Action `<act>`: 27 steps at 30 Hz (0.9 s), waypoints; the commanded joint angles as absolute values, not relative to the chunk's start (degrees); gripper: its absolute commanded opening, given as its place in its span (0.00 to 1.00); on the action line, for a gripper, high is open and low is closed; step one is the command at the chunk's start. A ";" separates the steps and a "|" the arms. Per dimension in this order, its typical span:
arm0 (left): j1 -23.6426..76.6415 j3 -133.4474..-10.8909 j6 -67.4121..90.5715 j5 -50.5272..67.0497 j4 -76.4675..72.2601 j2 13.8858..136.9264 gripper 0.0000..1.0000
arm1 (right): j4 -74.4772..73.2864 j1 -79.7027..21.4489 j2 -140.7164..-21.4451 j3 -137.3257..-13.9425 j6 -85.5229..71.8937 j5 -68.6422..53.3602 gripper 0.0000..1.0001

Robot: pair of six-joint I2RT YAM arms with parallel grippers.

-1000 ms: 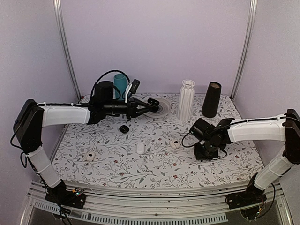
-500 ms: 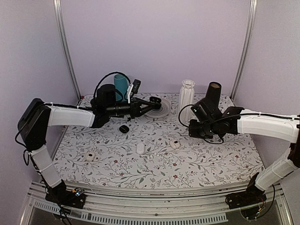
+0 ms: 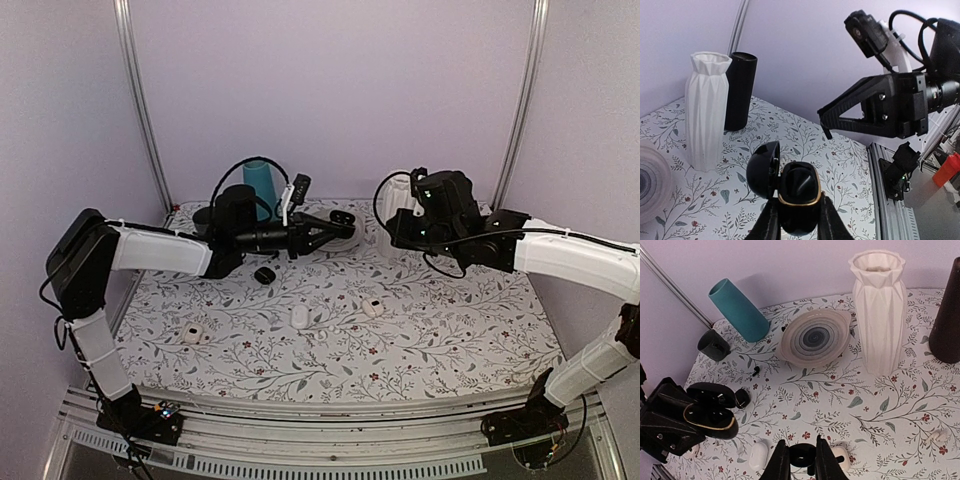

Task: Insert the wireless bluetooth earbuds into the charging case
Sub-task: Insert the right earbud into the right side groove of the charging case.

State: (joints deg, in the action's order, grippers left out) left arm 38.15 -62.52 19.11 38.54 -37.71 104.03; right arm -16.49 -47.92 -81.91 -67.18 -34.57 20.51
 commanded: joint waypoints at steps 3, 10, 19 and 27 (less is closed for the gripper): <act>39.59 -65.03 19.96 39.27 -39.87 104.72 0.00 | -8.78 -47.69 -81.18 -71.53 -30.65 20.10 0.12; 40.57 -66.24 22.45 39.44 -41.01 105.84 0.00 | -5.55 -47.69 -82.44 -72.85 -30.63 17.03 0.12; 41.12 -67.97 24.49 38.86 -42.31 106.36 0.00 | -0.81 -47.74 -81.97 -70.05 -32.63 12.31 0.12; 41.67 -69.25 25.00 38.86 -42.60 106.35 0.00 | 1.25 -47.84 -82.41 -68.42 -33.87 11.18 0.12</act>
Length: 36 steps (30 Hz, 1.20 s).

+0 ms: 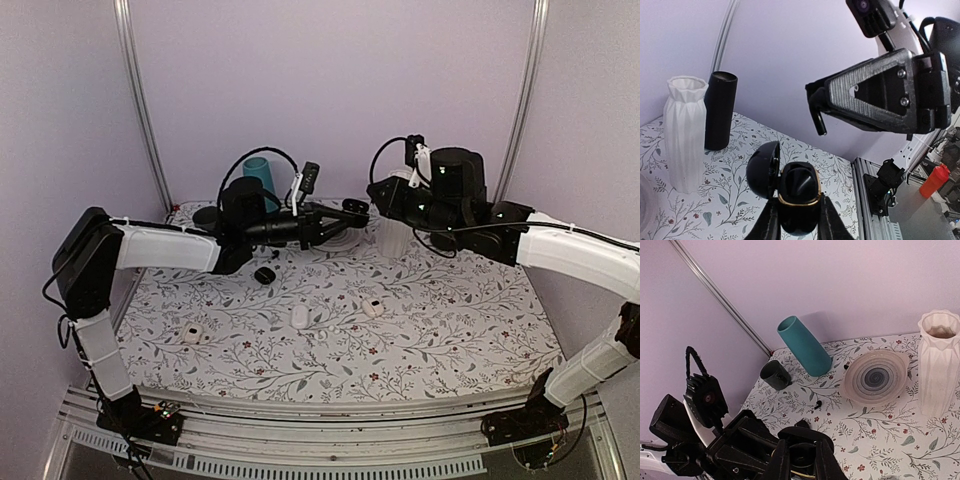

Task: Insert the wireless bluetooth earbuds into the charging case
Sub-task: Insert the right earbud into the right side groove of the charging case.

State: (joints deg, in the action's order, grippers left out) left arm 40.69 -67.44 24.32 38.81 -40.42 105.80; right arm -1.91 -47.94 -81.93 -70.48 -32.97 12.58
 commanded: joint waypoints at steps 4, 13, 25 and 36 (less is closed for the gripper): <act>41.79 -69.35 25.22 39.20 -42.85 106.11 0.00 | 1.47 -47.86 -82.68 -68.11 -33.93 11.43 0.12; 41.92 -69.37 26.03 39.79 -43.41 105.67 0.00 | 1.97 -47.88 -82.90 -67.50 -33.92 11.92 0.12; 41.98 -69.70 27.60 40.22 -45.09 105.35 0.00 | 2.10 -48.24 -83.50 -67.05 -33.79 12.23 0.12; 42.01 -69.93 27.73 37.29 -44.84 105.03 0.00 | 1.79 -48.75 -83.93 -67.06 -33.75 11.19 0.12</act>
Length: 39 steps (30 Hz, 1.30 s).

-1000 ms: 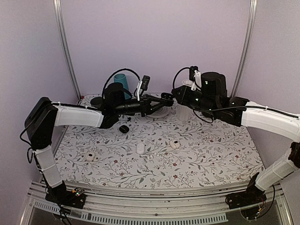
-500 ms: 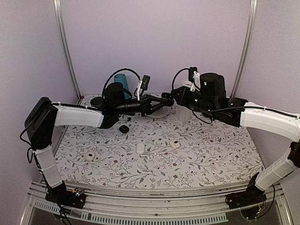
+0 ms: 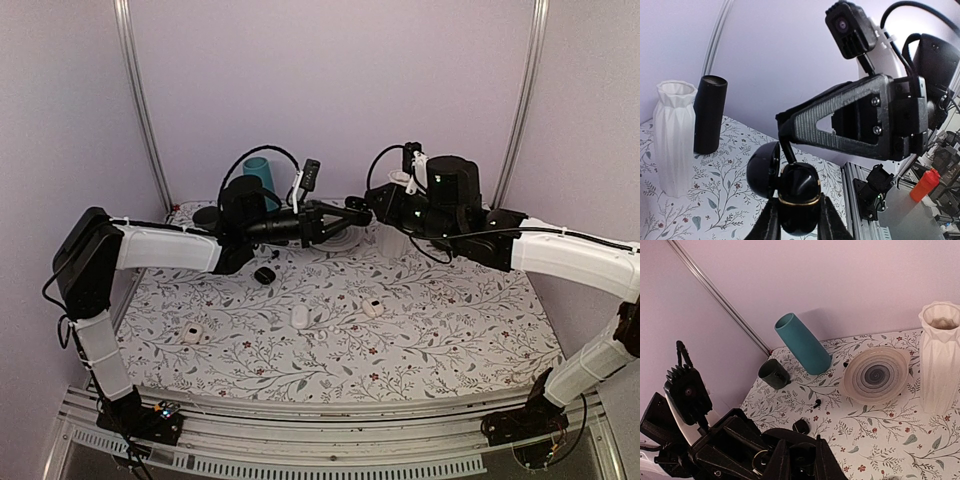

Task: Insert the wireless bluetooth earbuds into the charging case
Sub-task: Insert the right earbud into the right side groove of the charging case.

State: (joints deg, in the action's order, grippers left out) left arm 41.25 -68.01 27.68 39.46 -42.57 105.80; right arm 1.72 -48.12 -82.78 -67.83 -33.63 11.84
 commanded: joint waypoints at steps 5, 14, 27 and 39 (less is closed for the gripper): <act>42.01 -70.20 27.38 35.52 -44.06 105.19 0.00 | 1.92 -48.87 -84.12 -67.05 -34.09 10.35 0.11; 42.01 -70.10 27.64 35.70 -44.60 105.29 0.00 | 1.59 -49.05 -85.23 -67.60 -34.36 9.31 0.12; 41.99 -68.72 26.98 32.17 -46.07 104.00 0.00 | 0.91 -49.07 -85.69 -67.76 -34.10 8.15 0.14; 41.95 -68.21 26.27 30.15 -47.32 103.45 0.00 | 0.20 -49.07 -85.43 -68.09 -33.94 8.39 0.16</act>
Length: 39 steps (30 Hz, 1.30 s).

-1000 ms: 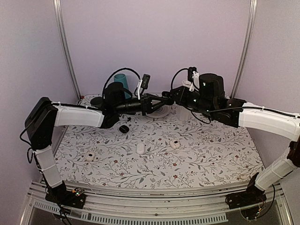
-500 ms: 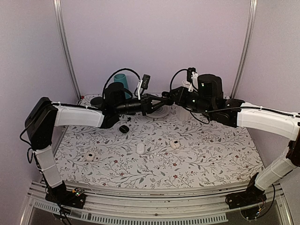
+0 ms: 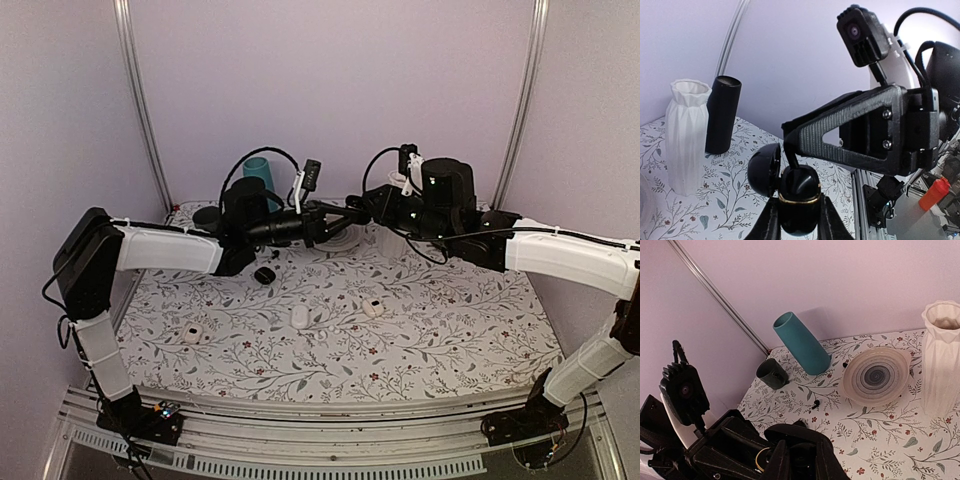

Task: Insert the wireless bluetooth earbuds into the charging case
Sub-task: Insert the right earbud into the right side groove of the charging case.

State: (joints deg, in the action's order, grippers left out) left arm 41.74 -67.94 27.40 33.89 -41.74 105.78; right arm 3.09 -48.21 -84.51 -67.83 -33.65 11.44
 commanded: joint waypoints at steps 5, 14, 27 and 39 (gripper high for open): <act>41.99 -68.06 26.29 30.06 -47.72 103.29 0.00 | 0.00 -49.09 -85.41 -68.19 -33.93 8.26 0.17; 41.88 -67.85 26.10 29.71 -48.05 103.04 0.00 | -0.32 -49.07 -85.29 -68.13 -33.89 8.53 0.18; 41.92 -67.68 26.01 30.00 -48.52 103.06 0.00 | -0.47 -49.10 -85.48 -68.51 -33.77 8.24 0.24; 41.92 -67.33 25.35 31.92 -48.51 102.93 0.00 | -2.40 -49.09 -85.06 -68.82 -34.47 7.66 0.30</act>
State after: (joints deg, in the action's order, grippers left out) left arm 41.89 -67.40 26.48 31.59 -43.40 105.65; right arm 2.17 -48.42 -84.60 -67.99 -33.69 9.93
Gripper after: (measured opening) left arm 0.209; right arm 0.285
